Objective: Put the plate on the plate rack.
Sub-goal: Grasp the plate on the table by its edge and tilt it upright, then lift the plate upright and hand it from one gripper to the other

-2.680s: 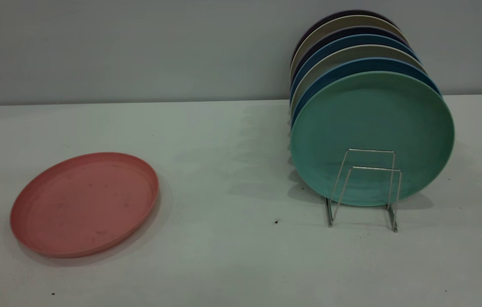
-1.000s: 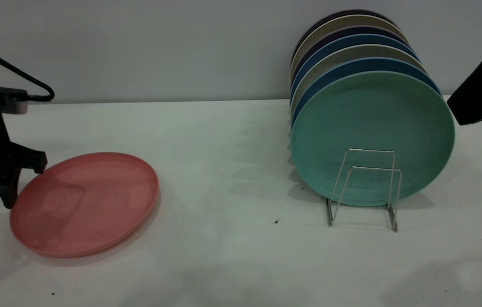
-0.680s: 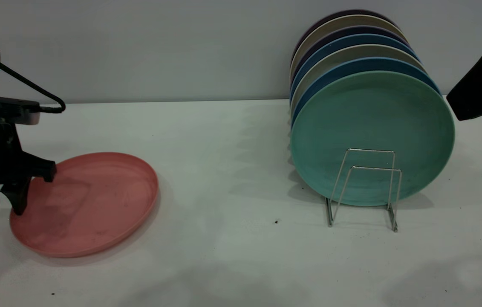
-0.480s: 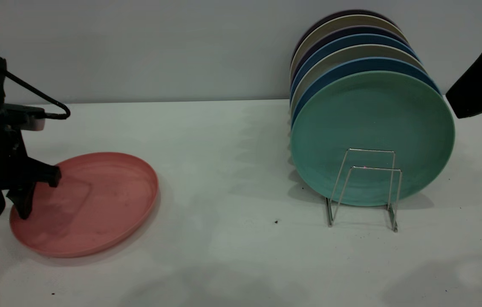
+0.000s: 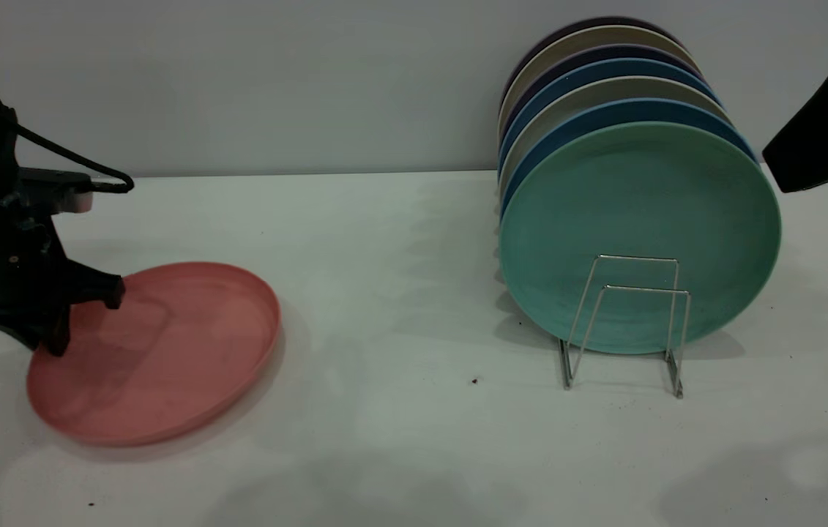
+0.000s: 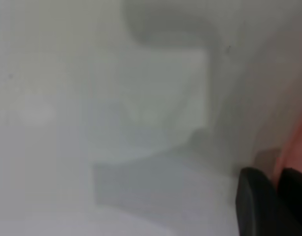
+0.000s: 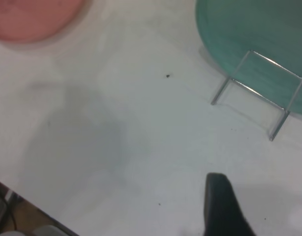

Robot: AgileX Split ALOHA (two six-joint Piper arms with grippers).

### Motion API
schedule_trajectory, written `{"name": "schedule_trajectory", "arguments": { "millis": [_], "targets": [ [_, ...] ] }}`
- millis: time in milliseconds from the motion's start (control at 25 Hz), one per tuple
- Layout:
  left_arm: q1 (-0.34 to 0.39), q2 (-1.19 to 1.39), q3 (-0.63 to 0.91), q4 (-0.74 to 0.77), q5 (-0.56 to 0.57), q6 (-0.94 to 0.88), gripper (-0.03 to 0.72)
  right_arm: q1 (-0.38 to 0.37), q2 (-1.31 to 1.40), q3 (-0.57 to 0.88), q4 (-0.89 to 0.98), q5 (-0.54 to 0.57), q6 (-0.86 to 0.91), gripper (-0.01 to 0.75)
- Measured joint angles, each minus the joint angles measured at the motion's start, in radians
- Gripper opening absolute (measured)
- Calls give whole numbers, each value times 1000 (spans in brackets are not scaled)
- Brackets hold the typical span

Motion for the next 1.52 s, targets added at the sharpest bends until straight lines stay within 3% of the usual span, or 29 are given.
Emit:
{"name": "schedule_trajectory", "arguments": {
  "millis": [440,680,1040,1280,1520],
  "targets": [
    [0,-9,-1,70,-10,21,56,0,0,0,5,-1,-1,425],
    [-7,-102,0,78,13,133,32,0,0,0,8,2,-38,425],
    [-158,-282,0,81,130,304,13,0,86,-113,102,121,-163,425],
    [-250,-371,2,-77,201,478,13,0,145,-156,229,159,-322,425],
    [-261,-424,4,-344,292,787,13,0,211,-202,274,172,-437,425]
  ]
}}
